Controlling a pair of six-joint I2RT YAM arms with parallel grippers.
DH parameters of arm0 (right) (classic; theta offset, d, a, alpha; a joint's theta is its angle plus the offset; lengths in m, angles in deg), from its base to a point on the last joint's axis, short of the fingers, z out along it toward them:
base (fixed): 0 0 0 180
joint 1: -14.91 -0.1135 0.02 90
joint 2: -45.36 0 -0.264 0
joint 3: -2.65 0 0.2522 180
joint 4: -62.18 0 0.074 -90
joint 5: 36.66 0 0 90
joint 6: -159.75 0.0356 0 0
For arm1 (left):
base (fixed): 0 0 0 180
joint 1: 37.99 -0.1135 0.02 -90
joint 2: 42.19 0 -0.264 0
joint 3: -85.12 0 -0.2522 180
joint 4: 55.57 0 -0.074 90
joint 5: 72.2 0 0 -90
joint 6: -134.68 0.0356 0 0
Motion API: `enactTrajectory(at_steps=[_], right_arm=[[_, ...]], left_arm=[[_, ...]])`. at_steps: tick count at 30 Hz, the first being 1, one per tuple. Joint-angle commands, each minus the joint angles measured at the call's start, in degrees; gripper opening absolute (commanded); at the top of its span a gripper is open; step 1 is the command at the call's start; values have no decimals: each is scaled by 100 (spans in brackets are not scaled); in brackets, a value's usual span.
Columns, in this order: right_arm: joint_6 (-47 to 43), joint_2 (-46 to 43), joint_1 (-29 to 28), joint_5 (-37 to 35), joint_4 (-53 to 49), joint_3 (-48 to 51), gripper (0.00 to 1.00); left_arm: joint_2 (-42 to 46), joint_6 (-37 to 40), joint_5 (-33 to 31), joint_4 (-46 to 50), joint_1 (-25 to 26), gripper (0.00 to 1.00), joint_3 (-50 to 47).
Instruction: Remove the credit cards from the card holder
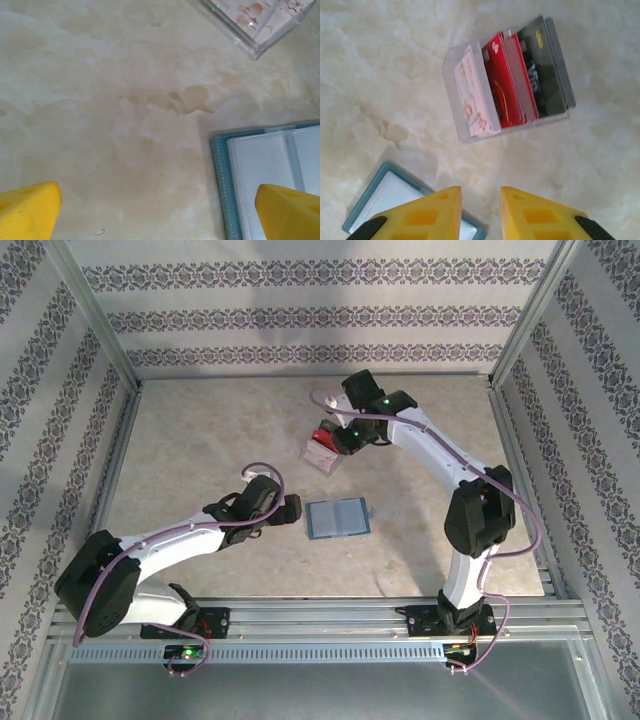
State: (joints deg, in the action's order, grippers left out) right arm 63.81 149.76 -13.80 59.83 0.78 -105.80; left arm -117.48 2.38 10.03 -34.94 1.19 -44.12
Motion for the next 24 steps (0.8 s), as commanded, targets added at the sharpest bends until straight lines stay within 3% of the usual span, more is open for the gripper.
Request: enactTrajectory(at_steps=[1,9,18,24], right_arm=[[729,-473,-205,-471,204,611,31],[1837,-1356,-840,-1022,244,2006,50],[3228,-1365,-1867,-1884,212,2718,57],[3601,-985,-2292,-1886,413,2687,58]], left_arm=[[238,-138,-312,-56,-110,99,-105],[424,-311,-539,-90,-156,99,-250],[455,-454,-603,-125,-174,99,-385],[493,-515,-595,-128,-183,99,-476]])
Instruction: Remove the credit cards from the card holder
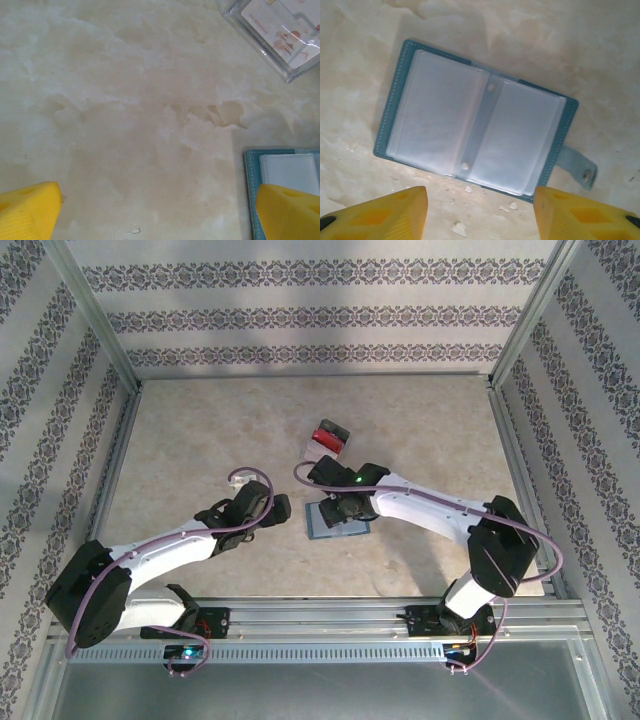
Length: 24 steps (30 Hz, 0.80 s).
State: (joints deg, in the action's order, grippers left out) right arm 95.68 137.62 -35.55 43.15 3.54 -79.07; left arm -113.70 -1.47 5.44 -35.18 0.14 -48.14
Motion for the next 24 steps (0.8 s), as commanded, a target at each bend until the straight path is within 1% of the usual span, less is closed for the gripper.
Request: enactTrajectory(at_steps=[1,9,17,24], right_arm=[[433,298,-167,-183,186,-10,58],[383,1071,-351,46,362,-343,58],[324,1430,-327,18,353,-516,65],[290,1581,-255,128,425,-534,68]], left_arm=[[127,-142,-138,-109,-76,99,-91],[227,-183,-158,-83,-92,99,-172],[375,-227,-188,-91,-119,99,-305],[386,-221,-160,-87,-147,99,-321]])
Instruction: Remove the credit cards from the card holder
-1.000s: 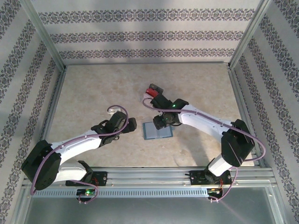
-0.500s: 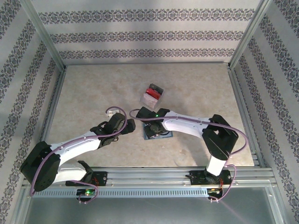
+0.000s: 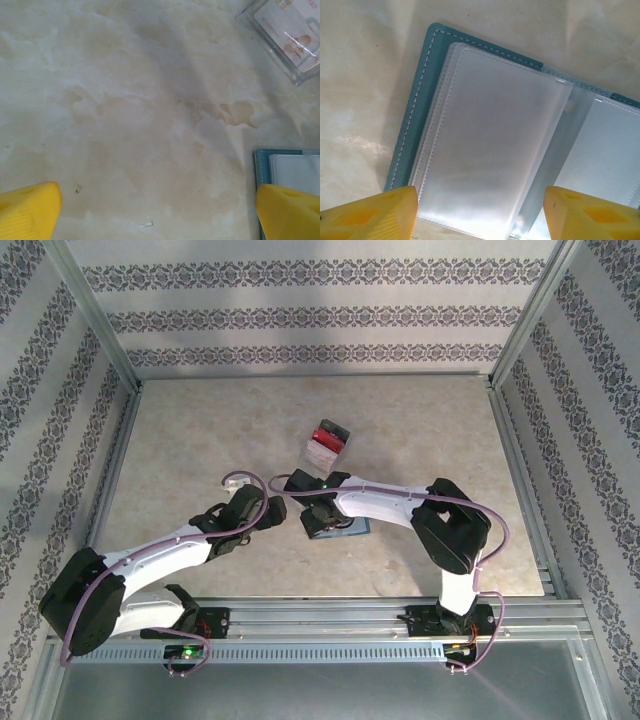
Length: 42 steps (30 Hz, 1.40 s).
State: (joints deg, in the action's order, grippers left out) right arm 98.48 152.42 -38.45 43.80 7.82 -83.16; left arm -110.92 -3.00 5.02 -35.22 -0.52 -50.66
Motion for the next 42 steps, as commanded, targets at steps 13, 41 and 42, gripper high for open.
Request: enactTrajectory(at_steps=[13,41,42], right_arm=[[-78,191,196,241,140,135,61],[-59,140,195,453,314,251,54],[-65,116,208,445,313,253,48]], left_arm=[[104,-86,-94,-107,-100,99,-76],[94,-90,-41,-130,-109,99,-75],[96,-86,-45,-131,-109,99,-67]])
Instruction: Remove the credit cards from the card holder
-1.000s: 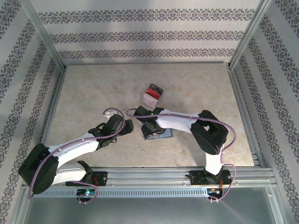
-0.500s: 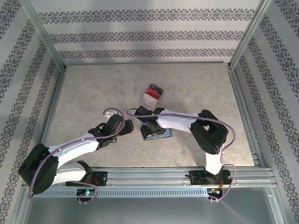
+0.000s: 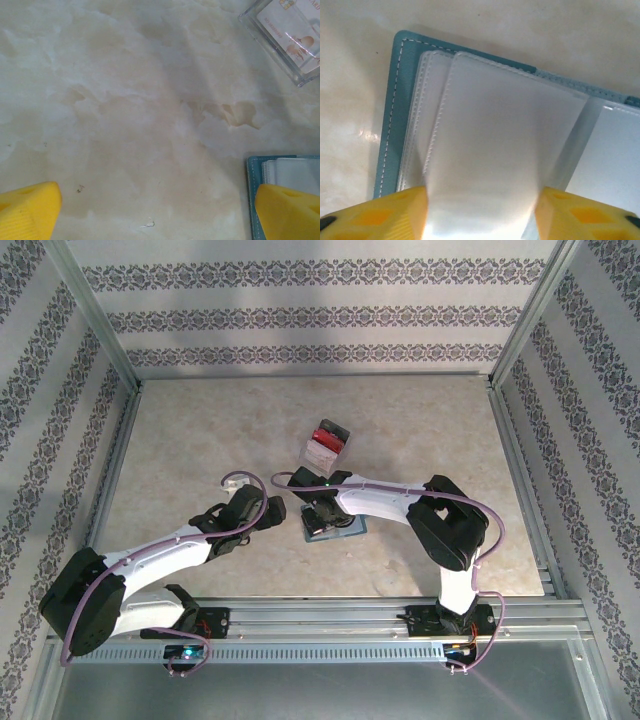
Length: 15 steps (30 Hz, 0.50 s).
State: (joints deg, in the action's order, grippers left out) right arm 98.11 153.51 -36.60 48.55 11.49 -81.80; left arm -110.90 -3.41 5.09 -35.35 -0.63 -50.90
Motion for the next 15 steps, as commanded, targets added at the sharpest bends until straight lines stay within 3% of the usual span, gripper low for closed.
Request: enactTrajectory(at_steps=[1,15], right_arm=[[-32,-9,28,-52,-56,117,44],[-107,-420,208,-751,-306,262,40]], left_arm=[[94,-30,-43,-111,-98,99,-49],[107,89,4,-57,-98,99,101]])
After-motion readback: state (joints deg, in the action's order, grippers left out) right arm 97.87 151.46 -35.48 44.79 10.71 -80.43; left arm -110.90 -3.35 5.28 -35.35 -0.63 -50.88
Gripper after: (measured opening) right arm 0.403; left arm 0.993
